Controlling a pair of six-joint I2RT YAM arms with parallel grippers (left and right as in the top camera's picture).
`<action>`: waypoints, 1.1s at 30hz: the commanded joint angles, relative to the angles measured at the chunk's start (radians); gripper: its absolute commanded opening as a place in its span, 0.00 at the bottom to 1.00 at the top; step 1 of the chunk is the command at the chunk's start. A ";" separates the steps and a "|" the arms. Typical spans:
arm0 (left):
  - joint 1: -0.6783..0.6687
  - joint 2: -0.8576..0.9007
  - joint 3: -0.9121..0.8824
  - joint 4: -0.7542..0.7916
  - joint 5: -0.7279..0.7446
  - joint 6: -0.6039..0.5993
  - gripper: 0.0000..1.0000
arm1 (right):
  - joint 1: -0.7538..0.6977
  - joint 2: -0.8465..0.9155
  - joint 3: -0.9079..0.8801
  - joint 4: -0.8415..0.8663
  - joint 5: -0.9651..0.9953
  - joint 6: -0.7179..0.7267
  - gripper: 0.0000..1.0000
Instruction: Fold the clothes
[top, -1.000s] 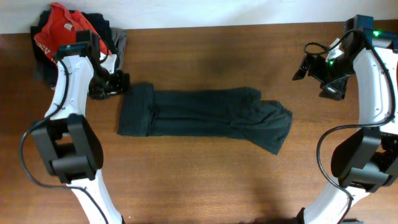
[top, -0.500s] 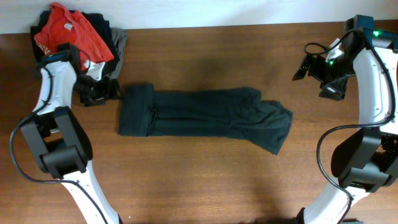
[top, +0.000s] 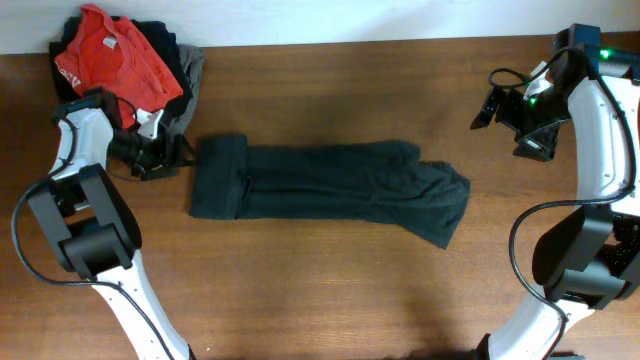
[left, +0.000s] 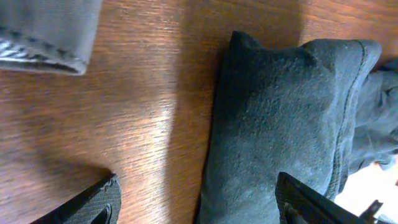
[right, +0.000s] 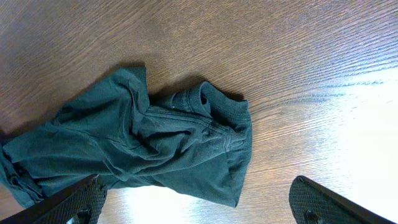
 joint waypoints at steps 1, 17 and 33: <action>0.002 0.043 0.003 -0.005 0.070 0.025 0.79 | 0.006 0.002 0.011 0.000 0.004 0.002 0.99; -0.006 0.129 0.003 -0.053 0.123 0.025 0.77 | 0.006 0.002 0.011 -0.001 0.004 0.002 0.99; -0.119 0.130 -0.018 -0.070 0.123 0.025 0.77 | 0.006 0.002 0.011 -0.001 0.004 0.002 0.99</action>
